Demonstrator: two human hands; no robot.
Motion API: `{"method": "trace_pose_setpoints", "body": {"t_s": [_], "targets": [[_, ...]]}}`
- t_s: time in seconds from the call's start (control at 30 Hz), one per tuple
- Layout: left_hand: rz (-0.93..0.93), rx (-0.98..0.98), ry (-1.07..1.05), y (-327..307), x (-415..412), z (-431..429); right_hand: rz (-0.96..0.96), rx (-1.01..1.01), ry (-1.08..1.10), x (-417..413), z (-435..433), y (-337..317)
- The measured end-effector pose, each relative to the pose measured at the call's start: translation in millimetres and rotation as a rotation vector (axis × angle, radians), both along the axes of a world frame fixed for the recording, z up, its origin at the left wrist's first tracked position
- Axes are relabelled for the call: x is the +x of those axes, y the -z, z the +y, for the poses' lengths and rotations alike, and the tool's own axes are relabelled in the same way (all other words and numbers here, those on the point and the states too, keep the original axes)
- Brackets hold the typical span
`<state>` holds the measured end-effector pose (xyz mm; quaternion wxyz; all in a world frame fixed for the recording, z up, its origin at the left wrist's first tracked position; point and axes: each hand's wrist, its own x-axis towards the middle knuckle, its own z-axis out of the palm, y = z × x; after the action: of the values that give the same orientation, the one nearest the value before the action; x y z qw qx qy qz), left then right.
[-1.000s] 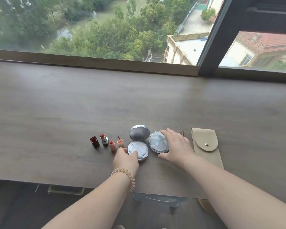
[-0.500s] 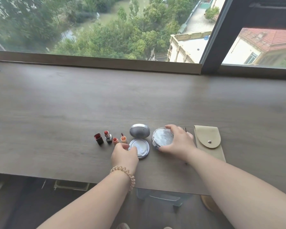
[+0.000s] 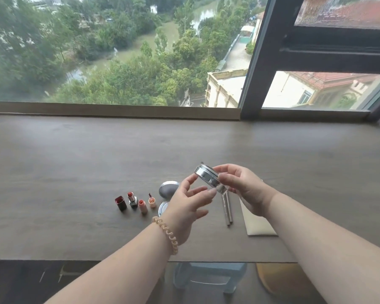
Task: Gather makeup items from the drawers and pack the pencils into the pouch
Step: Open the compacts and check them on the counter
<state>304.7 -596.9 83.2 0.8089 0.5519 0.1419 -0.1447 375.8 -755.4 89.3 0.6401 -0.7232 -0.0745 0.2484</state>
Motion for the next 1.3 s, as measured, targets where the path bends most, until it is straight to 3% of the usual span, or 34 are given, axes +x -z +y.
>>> {"method": "trace_pose_setpoints", "body": {"t_s": [0.2,0.57,0.97,1.3], "targets": [[-0.079,-0.060,-0.002,-6.4,-1.2,-7.8,-0.056,0.042,-0.007,-8.2,1.2,-12.7],[-0.074,-0.071,-0.008,-7.6,-4.3,-8.3,-0.130,-0.084,-0.025,-13.8,-1.9,-12.4],[-0.092,-0.093,-0.010,-5.8,-3.9,-1.8,-0.134,-0.005,-0.035,-3.5,4.6,-9.0],[0.008,-0.142,0.122,5.5,-2.9,9.4,-0.198,-0.054,0.082,-0.6,5.0,4.6]]}}
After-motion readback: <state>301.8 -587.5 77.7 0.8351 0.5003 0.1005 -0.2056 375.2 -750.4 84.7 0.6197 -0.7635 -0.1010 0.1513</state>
